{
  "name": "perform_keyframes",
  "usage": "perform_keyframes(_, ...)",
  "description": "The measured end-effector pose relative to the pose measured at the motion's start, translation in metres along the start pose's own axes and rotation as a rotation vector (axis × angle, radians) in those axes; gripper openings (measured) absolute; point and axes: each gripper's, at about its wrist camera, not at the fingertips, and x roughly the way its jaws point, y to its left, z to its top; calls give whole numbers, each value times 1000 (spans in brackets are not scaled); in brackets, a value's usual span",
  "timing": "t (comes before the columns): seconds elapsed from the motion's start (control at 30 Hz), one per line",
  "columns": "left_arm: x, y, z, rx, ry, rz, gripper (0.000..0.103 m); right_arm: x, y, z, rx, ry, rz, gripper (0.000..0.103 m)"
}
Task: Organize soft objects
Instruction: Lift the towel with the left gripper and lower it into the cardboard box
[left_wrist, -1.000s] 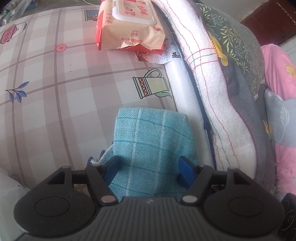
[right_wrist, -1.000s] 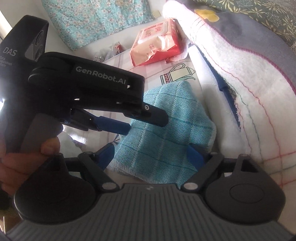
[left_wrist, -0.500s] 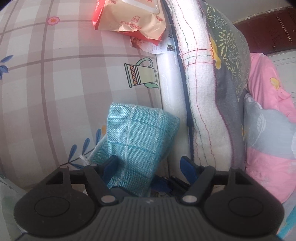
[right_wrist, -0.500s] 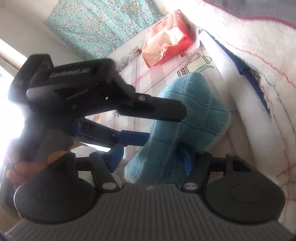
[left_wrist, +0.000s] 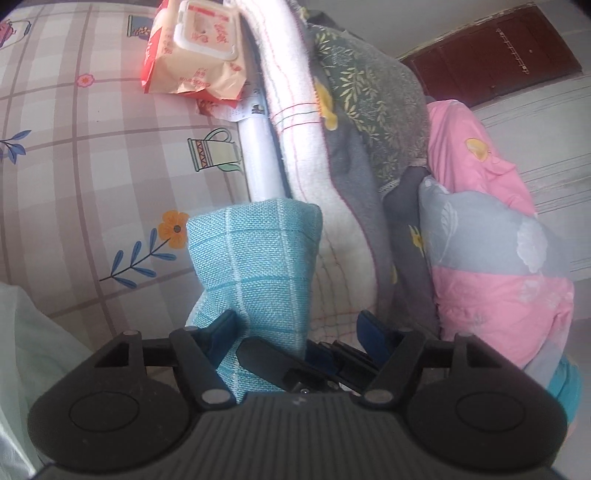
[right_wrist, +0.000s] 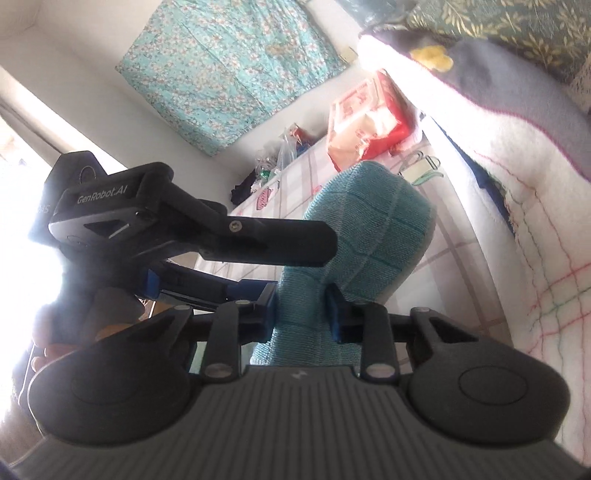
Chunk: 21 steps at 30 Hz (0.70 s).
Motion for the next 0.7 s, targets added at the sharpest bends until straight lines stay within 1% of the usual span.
perform_keyframes(0.07, -17, -9, -12, 27, -17, -15, 62, -16, 23, -5, -76, -40, -21, 26)
perform_keyframes(0.13, -33, -16, -25, 48, -32, -23, 52, -32, 44, -13, -154, -73, -46, 26)
perform_keyframes(0.17, -39, -20, -31, 61, -38, -25, 50, -49, 57, -22, -205, -94, -57, 26)
perform_keyframes(0.23, -52, -28, -46, 86, -53, -17, 41, -64, 80, -33, -292, -123, -77, 26)
perform_keyframes(0.3, -64, -35, -61, 105, -68, -9, 37, -77, 102, -47, -370, -145, -94, 26)
perform_keyframes(0.33, -71, -37, -70, 112, -81, -7, 37, -83, 111, -54, -399, -155, -105, 26)
perform_keyframes(0.43, -94, -41, -94, 127, -125, -9, 35, -96, 137, -71, -455, -180, -117, 26)
perform_keyframes(0.53, -120, -38, -116, 128, -172, -17, 33, -109, 158, -86, -472, -201, -84, 26)
perform_keyframes(0.67, -161, -27, -149, 114, -252, -28, 30, -121, 186, -105, -482, -216, 4, 27)
perform_keyframes(0.7, -172, -24, -158, 111, -277, -27, 30, -123, 194, -110, -486, -215, 31, 28)
